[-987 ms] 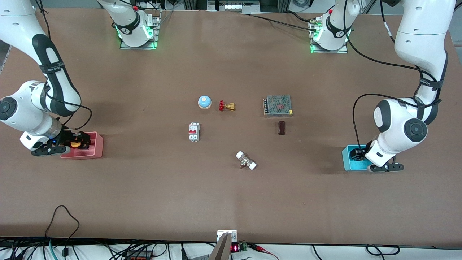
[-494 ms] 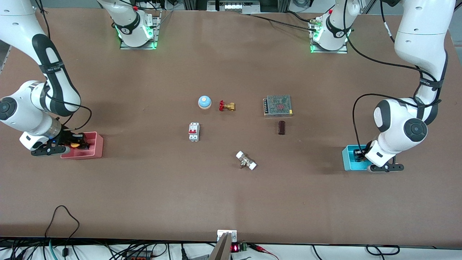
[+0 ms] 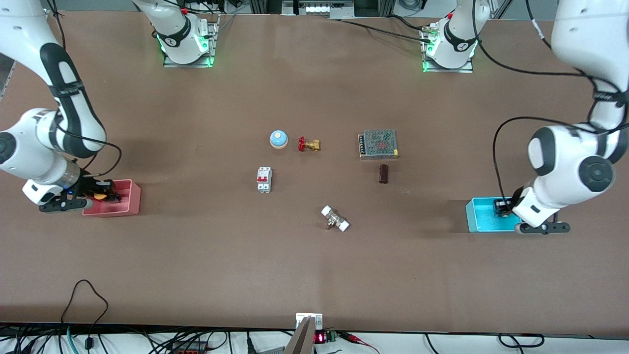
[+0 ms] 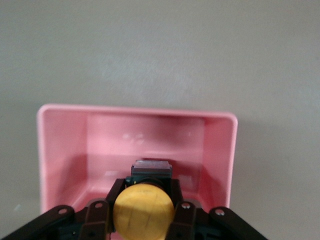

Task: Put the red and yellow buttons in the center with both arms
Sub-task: 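Lift the yellow button with the right gripper while the left gripper lifts the red button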

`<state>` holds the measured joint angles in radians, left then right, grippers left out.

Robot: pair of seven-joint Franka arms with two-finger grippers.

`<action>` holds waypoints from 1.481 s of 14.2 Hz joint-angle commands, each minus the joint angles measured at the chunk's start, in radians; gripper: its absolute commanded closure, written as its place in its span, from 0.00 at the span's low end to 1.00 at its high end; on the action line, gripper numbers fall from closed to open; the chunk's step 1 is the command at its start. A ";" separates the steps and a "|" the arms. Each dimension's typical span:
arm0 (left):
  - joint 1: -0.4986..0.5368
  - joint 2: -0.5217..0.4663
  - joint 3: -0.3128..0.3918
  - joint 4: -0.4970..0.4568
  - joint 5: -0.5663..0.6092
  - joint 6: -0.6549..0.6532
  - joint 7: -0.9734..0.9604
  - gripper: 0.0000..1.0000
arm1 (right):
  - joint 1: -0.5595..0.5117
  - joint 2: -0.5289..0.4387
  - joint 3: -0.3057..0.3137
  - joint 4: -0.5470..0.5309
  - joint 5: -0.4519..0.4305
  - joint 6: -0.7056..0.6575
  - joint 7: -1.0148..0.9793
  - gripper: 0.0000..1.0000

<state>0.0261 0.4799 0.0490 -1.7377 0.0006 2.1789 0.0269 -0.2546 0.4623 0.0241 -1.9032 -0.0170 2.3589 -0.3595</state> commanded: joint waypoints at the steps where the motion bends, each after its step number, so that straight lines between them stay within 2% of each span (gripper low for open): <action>1: -0.008 -0.056 -0.014 0.038 0.016 -0.124 0.005 0.68 | 0.001 -0.140 0.016 0.019 -0.001 -0.214 0.002 0.85; 2: -0.012 -0.060 -0.015 0.070 0.016 -0.172 0.002 0.68 | 0.005 -0.168 0.020 0.022 0.000 -0.258 0.008 0.85; 4: -0.047 -0.057 -0.026 0.147 0.015 -0.258 -0.013 0.68 | 0.005 -0.217 0.080 0.024 0.008 -0.323 0.063 0.85; 6: -0.112 -0.055 -0.026 0.173 0.016 -0.281 -0.036 0.68 | 0.008 -0.246 0.156 0.015 0.006 -0.363 0.183 0.85; 8: -0.184 -0.043 -0.028 0.173 0.013 -0.278 -0.121 0.68 | 0.021 -0.260 0.226 -0.032 -0.008 -0.330 0.240 0.85; 10: -0.250 -0.008 -0.026 0.178 -0.001 -0.269 -0.194 0.68 | 0.066 -0.260 0.232 -0.097 -0.014 -0.239 0.327 0.85; 13: -0.337 0.074 -0.028 0.254 -0.002 -0.228 -0.336 0.68 | 0.124 -0.252 0.234 -0.189 -0.017 -0.098 0.379 0.85; 15: -0.385 0.133 -0.028 0.286 -0.051 -0.206 -0.439 0.68 | 0.159 -0.232 0.234 -0.230 -0.017 -0.017 0.422 0.85; 19: -0.477 0.216 -0.025 0.302 -0.059 -0.064 -0.559 0.68 | 0.230 -0.162 0.232 -0.258 -0.026 0.120 0.508 0.85; 21: -0.515 0.253 -0.025 0.299 -0.060 -0.015 -0.577 0.68 | 0.258 -0.133 0.232 -0.258 -0.078 0.155 0.571 0.85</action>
<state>-0.4538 0.6868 0.0094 -1.4789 -0.0498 2.1424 -0.5240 -0.0242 0.3080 0.2600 -2.1589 -0.0444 2.4725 0.1412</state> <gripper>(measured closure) 0.652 0.595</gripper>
